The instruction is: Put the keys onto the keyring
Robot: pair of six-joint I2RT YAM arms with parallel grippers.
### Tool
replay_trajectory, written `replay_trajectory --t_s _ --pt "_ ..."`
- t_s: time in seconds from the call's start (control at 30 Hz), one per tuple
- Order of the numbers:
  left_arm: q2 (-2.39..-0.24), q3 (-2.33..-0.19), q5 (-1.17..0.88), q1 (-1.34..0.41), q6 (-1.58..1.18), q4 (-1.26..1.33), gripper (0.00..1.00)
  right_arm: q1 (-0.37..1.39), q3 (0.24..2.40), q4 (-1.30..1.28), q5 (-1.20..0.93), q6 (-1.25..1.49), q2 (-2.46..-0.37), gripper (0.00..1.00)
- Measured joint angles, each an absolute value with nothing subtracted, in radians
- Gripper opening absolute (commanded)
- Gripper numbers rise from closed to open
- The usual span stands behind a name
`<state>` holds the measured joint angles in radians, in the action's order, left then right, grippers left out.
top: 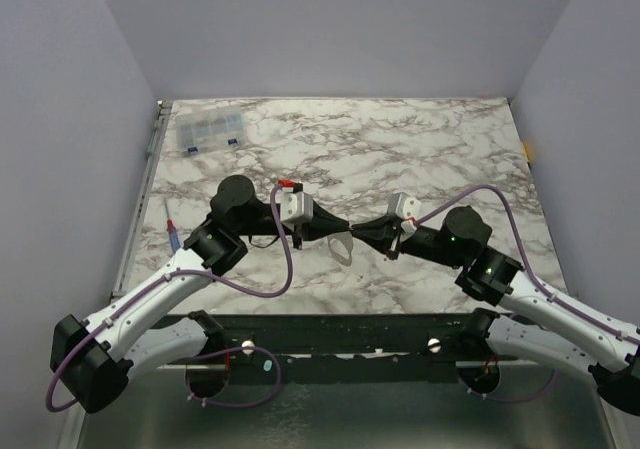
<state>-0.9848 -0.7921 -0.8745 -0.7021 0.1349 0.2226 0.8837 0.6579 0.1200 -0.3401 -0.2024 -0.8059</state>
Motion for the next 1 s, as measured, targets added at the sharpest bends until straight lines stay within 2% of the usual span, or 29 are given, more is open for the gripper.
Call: replay_trajectory --t_s 0.27,0.6,0.67,0.87,1.0 --pt "-0.985 -0.792 -0.875 -0.702 0.134 0.223 0.00 0.884 0.649 0.125 -0.337 -0.198 -0.798 0.04" --pt "-0.972 -0.746 -0.894 -0.693 0.052 0.322 0.00 0.884 0.589 0.210 -0.339 -0.143 -0.777 0.05" --pt "-0.968 -0.738 -0.900 -0.690 0.030 0.349 0.00 0.884 0.579 0.235 -0.341 -0.129 -0.775 0.07" --pt "-0.965 -0.736 -0.908 -0.682 -0.013 0.408 0.00 0.884 0.573 0.282 -0.351 -0.097 -0.772 0.31" --pt "-0.963 -0.736 -0.910 -0.679 -0.025 0.437 0.00 0.884 0.573 0.283 -0.349 -0.097 -0.762 0.32"
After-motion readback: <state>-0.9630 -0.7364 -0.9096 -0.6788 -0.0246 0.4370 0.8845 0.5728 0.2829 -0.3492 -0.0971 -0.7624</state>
